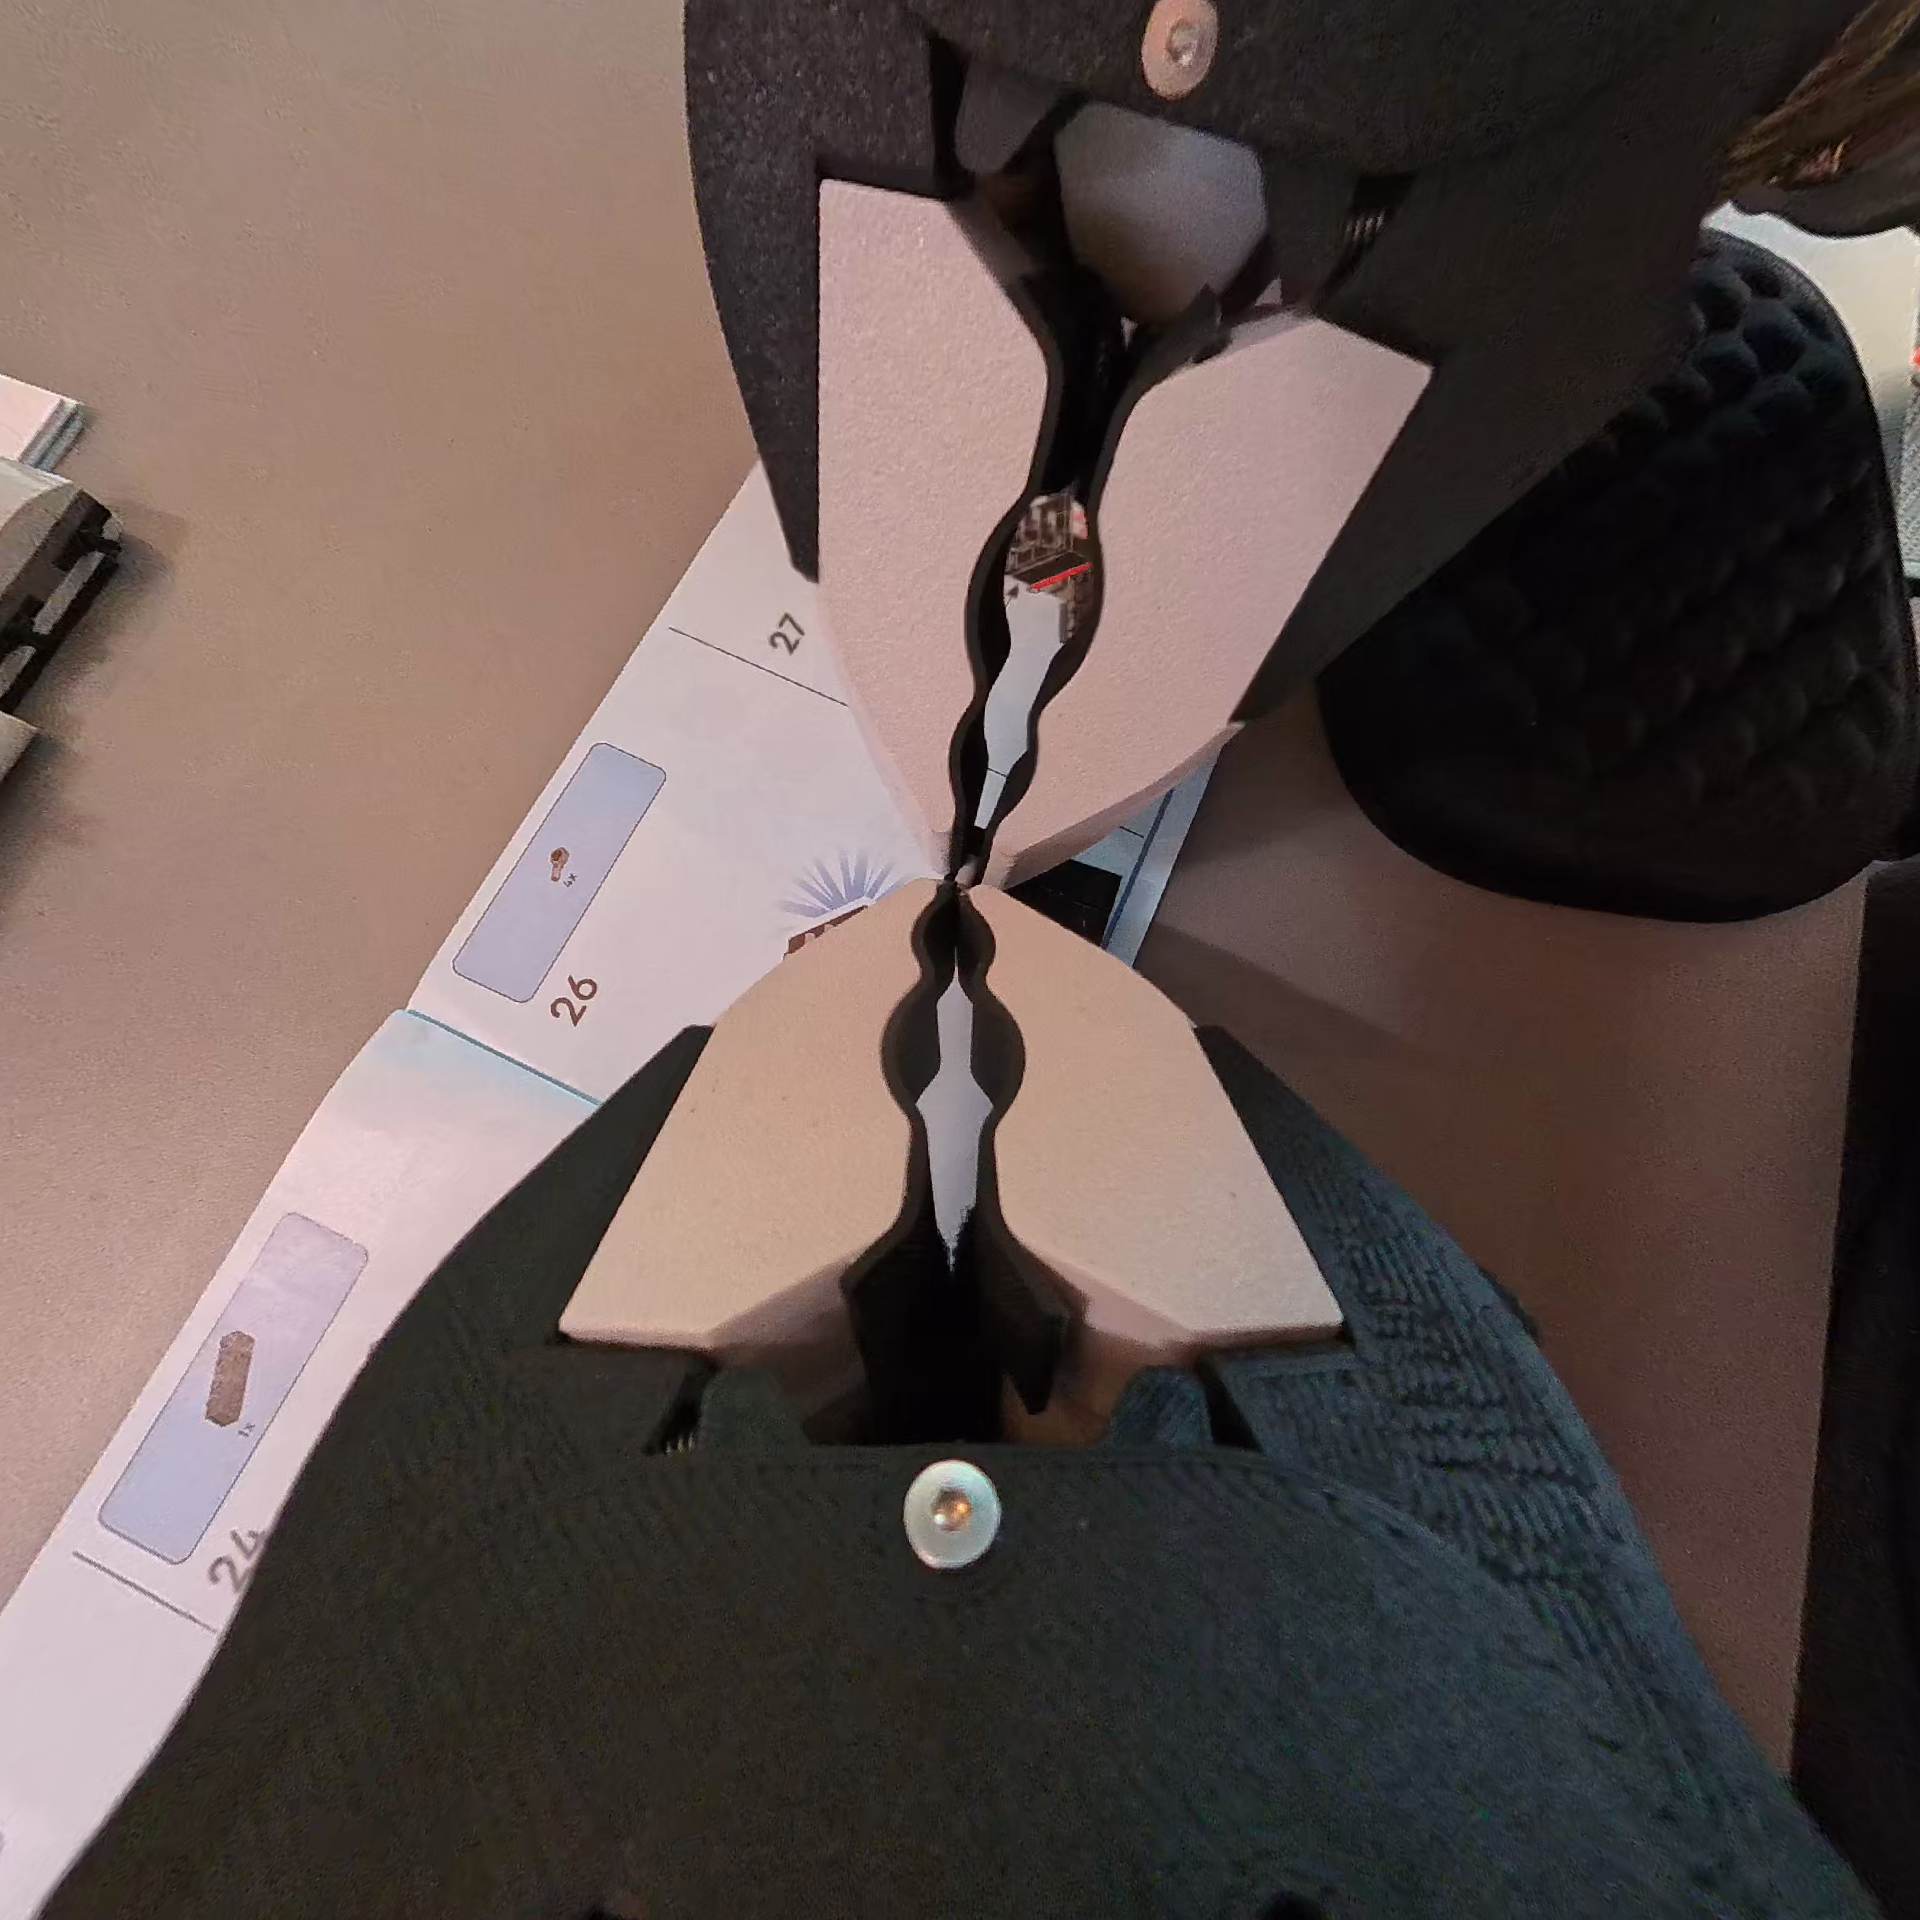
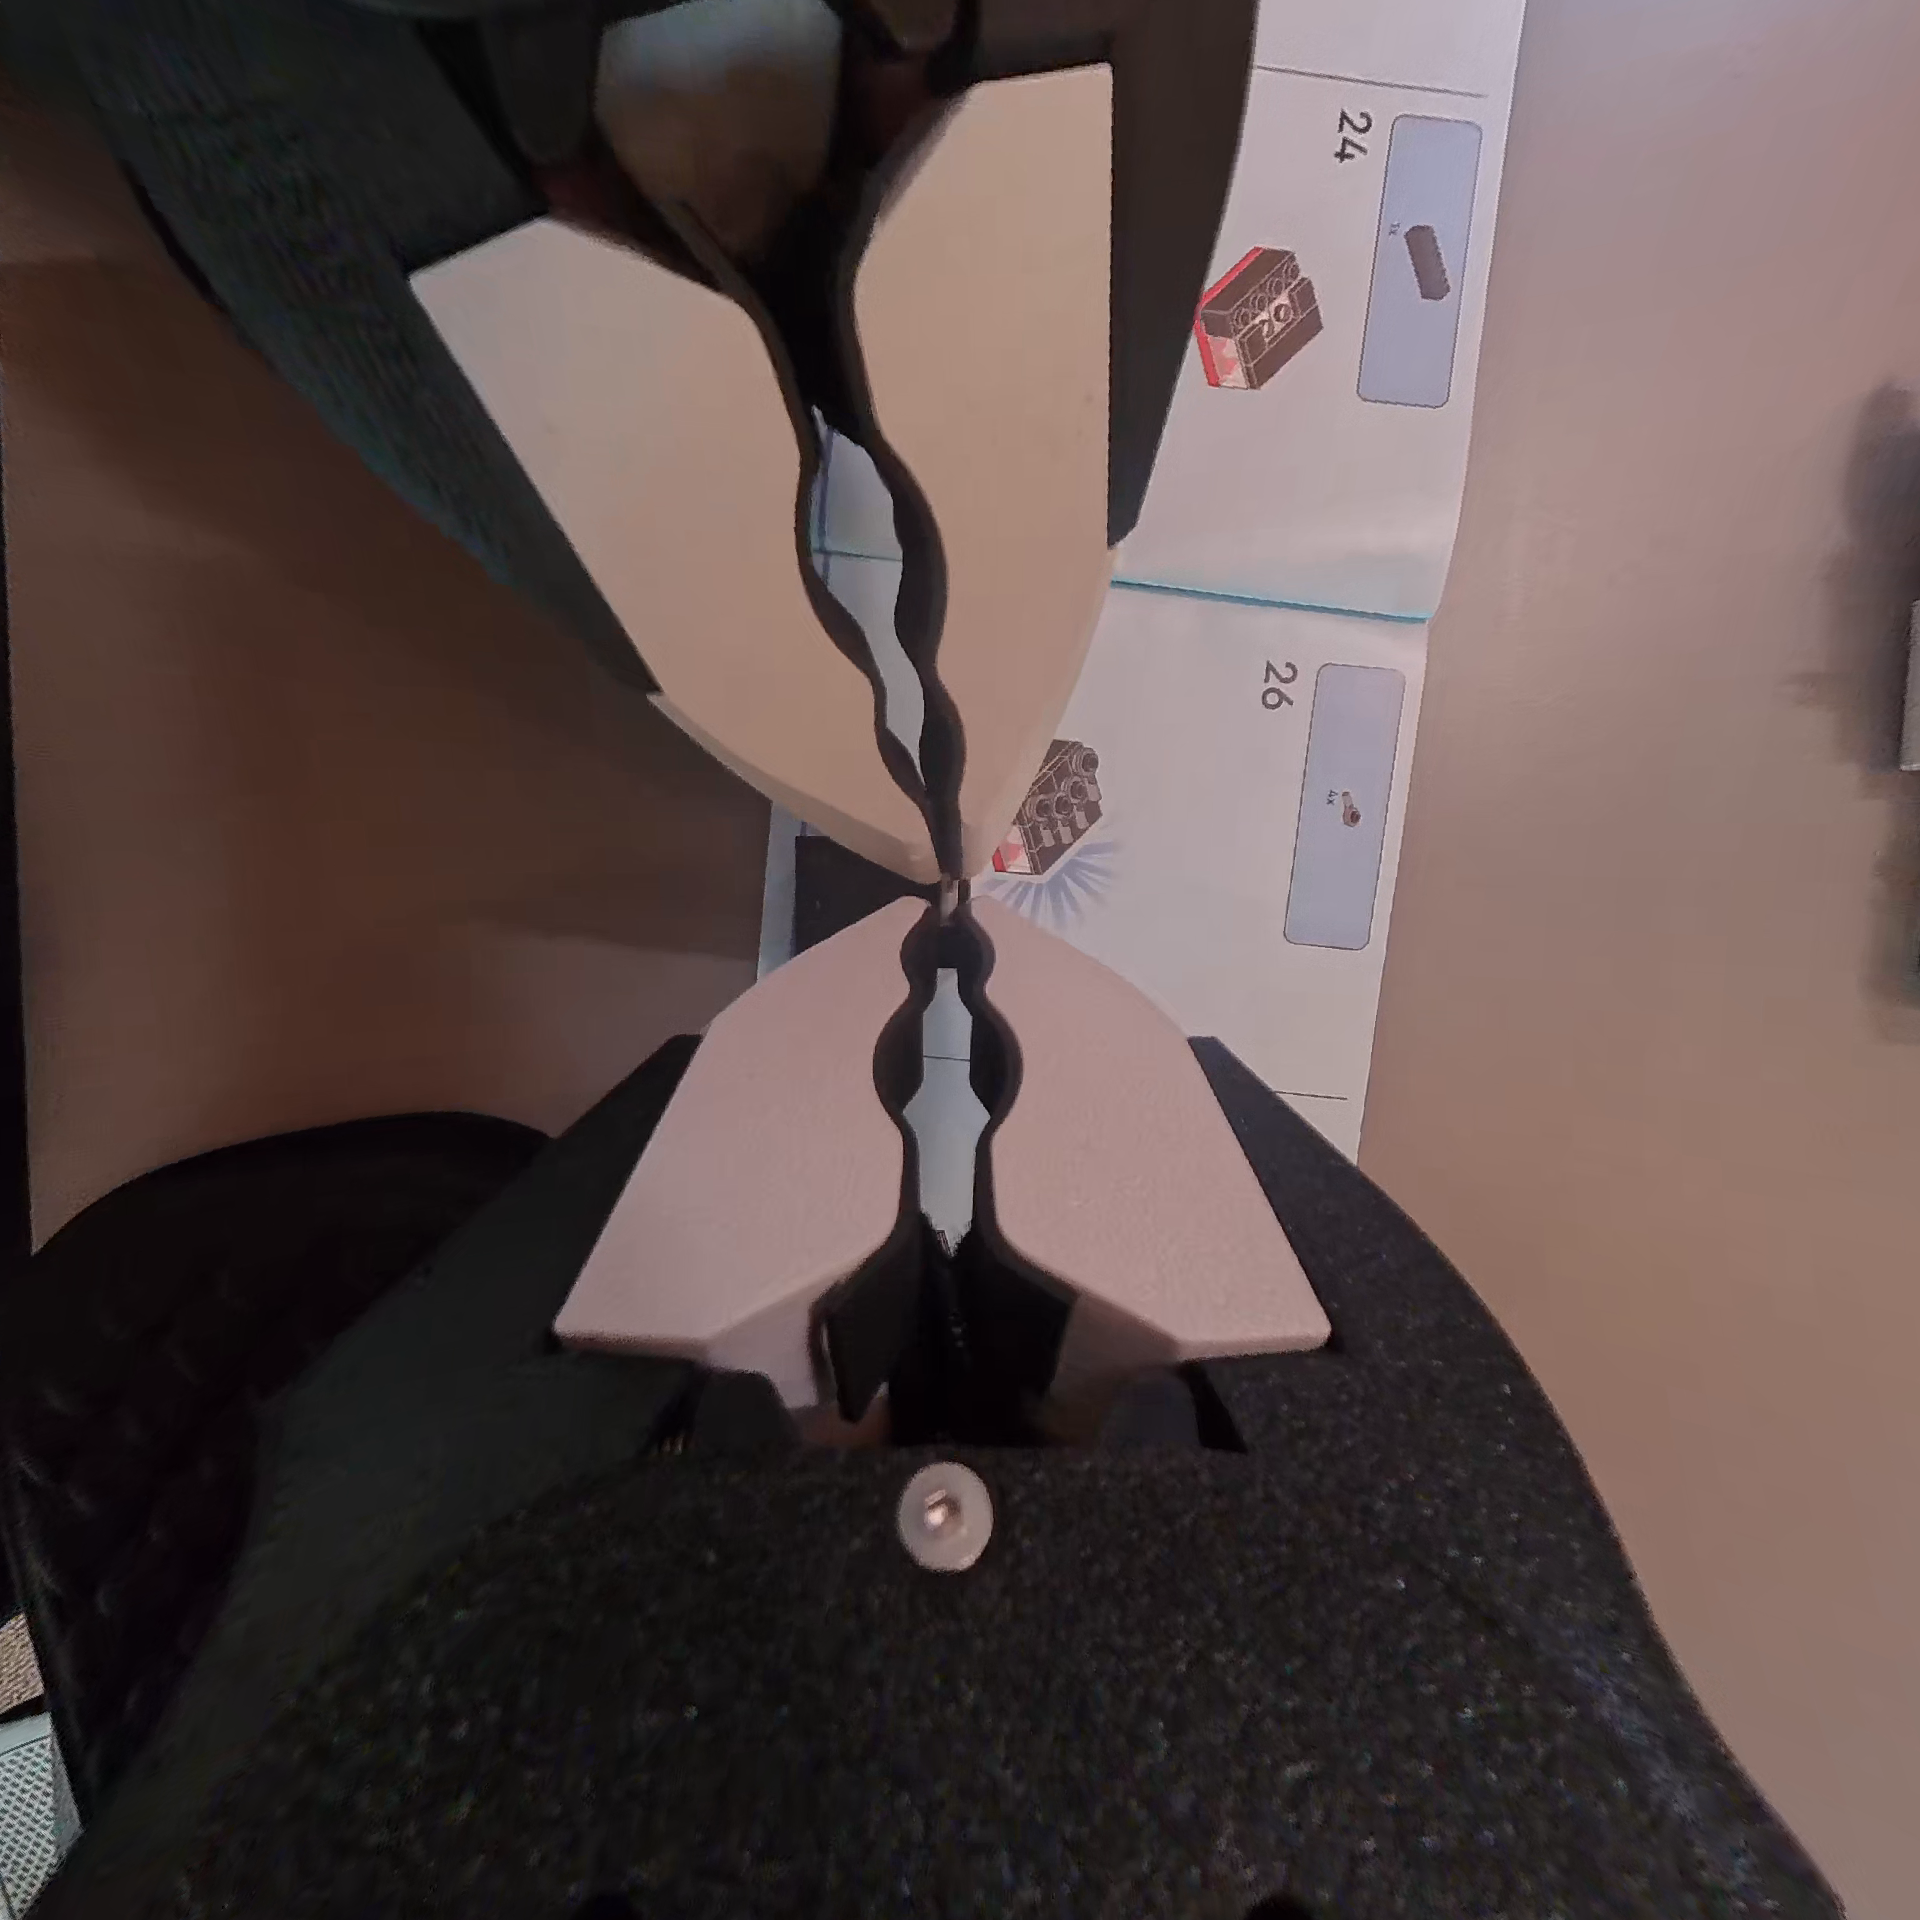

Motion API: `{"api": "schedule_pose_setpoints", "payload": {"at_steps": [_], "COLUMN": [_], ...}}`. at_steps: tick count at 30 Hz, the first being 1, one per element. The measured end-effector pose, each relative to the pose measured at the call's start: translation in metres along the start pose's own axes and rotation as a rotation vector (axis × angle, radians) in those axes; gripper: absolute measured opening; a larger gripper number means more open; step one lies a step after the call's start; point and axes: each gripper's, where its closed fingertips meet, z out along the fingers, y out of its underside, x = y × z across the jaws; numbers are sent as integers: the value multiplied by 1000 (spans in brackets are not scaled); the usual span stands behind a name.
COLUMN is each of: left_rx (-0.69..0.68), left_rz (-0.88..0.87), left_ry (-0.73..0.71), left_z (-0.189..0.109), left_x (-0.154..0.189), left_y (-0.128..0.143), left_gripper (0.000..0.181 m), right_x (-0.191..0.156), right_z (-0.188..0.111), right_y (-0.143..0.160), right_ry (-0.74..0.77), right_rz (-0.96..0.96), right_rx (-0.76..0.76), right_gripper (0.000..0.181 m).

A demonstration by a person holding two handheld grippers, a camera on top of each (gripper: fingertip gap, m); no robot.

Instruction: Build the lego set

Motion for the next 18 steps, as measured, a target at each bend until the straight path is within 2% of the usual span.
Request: {"api": "schedule_pose_setpoints", "payload": {"at_steps": [5, 10, 18], "left_rx": [-30, -35, -18], "left_rz": [-4, -31, -127], "left_ry": [-9, 5, 47], "left_z": [0, 0, 0], "left_x": [0, 0, 0], "left_y": [1, 1, 1], "left_gripper": [1, 1, 1], "right_x": [0, 3, -1], "right_z": [0, -10, -2], "right_y": [0, -6, -2], "right_ry": [-4, 12, -27], "right_rz": [-11, -6, -13], "right_rx": [-5, 76, 48], "right_gripper": [3, 3, 2]}}
